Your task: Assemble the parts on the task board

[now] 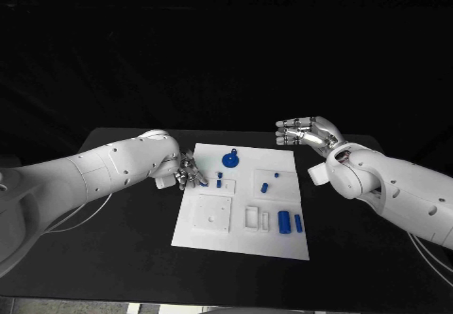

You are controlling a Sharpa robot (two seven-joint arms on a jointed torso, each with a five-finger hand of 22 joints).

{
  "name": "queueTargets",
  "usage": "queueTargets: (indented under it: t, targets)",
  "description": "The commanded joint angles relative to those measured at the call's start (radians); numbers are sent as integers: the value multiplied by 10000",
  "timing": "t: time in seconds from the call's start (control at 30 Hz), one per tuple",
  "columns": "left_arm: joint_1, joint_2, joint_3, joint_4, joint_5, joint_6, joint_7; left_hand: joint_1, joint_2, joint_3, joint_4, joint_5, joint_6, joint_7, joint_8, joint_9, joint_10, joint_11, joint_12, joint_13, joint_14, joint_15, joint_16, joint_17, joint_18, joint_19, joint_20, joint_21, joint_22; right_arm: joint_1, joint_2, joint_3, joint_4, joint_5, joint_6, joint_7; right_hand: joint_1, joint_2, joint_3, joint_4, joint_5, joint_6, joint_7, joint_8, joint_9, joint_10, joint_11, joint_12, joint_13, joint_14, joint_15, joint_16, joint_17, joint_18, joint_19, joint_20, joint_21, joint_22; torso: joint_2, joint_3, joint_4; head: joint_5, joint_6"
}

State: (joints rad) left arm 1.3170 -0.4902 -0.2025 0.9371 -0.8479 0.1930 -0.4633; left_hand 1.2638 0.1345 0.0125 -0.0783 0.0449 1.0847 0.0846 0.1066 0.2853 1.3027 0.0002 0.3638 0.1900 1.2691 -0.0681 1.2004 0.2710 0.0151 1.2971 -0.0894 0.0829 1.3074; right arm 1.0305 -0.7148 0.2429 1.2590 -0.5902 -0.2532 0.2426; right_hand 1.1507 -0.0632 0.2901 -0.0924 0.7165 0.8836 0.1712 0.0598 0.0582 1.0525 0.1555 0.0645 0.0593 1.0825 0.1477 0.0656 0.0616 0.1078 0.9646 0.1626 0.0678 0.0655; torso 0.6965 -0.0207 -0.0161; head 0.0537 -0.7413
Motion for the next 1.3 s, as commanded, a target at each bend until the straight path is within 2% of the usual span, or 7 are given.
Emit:
queueTargets:
  t: [0.03,0.37,0.5,0.63,0.8,0.97,1.3]
  targets:
    - [-215,80,-102,72,29,259,26,261,143,69,-158,66,137,-53,-101,-1929,104,-37,82,8,67,-19,83,15,60,105,-15,53,192,-10,-3,6,25,-5,183,52,-43,74,52,20,19,-6,1,-30,-14,-33,-12,-39,-15,-57,6,-34,-14,108,-41,-5,-3,-13,-6,1,-1,5,0]
    - [-220,17,-107,59,226,-271,164,529,316,445,-721,768,624,-290,215,-1523,443,-168,85,-47,296,-134,192,20,62,212,-114,260,217,-16,-16,6,35,-4,182,54,-56,90,81,64,16,4,-3,-29,-14,-28,-15,-39,-14,-56,4,-34,-14,108,-39,-5,-4,-13,-7,3,2,29,37]
    - [-220,-60,-106,76,425,-546,225,467,274,606,-1071,1178,670,-383,421,-404,798,-254,-104,-193,451,-215,199,5,14,207,-208,498,217,-19,-27,6,35,-1,179,54,-57,96,100,83,14,7,-4,-30,-14,-26,-14,-38,-15,-56,5,-34,-14,109,-37,-6,-3,-13,-7,1,3,37,57]
    - [-220,-160,-103,112,585,-787,267,347,258,817,-1224,1396,734,-426,499,304,1009,-308,-159,-218,565,-264,197,-2,11,214,-258,656,216,-22,-34,6,35,0,177,54,-57,96,100,83,14,7,-4,-30,-14,-26,-14,-38,-15,-56,5,-34,-14,109,-37,-6,-3,-13,-3,1,4,34,75]
    - [-216,-328,-82,210,929,-965,289,81,148,1167,-1397,1850,702,-475,395,1471,1109,-353,-193,-169,632,-300,167,-11,7,152,-299,886,208,-26,-45,6,37,1,176,53,-57,96,100,83,14,7,-4,-30,-14,-26,-14,-38,-15,-56,5,-34,-14,109,-37,-6,-3,-13,-7,-2,7,34,72]
    - [-200,-513,-43,363,1433,-1037,415,-66,69,1398,-1469,2031,827,-491,171,2069,1188,-374,-160,-99,581,-318,159,195,-8,81,-316,1008,197,-28,-54,6,33,2,159,53,-57,96,100,83,14,7,-4,-30,-14,-26,-14,-38,-15,-56,5,-34,-14,109,-37,-6,-3,-13,-12,-4,12,38,92]
    - [-131,-864,170,687,3475,-544,1098,-139,-7,1558,-1526,2248,953,-493,-138,2481,1176,-366,-158,-51,552,-315,-28,362,-2,-20,-311,1082,188,-29,-47,6,20,2,130,51,-23,57,164,117,-22,3,-1,-27,-13,-34,-14,-40,-15,-58,9,-33,-13,108,-40,-7,-3,-13,-8,-10,13,76,133]
